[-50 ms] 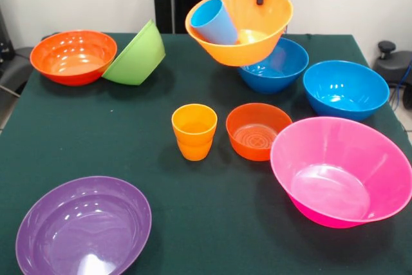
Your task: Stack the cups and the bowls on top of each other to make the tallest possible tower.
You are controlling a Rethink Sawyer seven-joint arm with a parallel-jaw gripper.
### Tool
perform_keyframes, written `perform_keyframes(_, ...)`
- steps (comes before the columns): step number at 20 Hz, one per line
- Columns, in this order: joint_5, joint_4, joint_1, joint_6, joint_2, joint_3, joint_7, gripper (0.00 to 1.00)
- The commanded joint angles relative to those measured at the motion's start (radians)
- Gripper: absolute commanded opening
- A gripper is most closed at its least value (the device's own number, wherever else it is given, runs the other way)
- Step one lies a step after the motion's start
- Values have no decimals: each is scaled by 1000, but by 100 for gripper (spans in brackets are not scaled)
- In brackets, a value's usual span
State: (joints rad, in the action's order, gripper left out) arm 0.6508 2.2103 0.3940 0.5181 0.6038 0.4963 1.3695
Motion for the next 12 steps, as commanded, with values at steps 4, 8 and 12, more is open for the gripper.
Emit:
perform_keyframes(4,-114,13,106,-210,21,-86,173,0)
perform_keyframes(8,-125,-21,143,-190,2,-72,181,0)
perform_keyframes(12,-134,-72,141,-145,-41,-78,186,0)
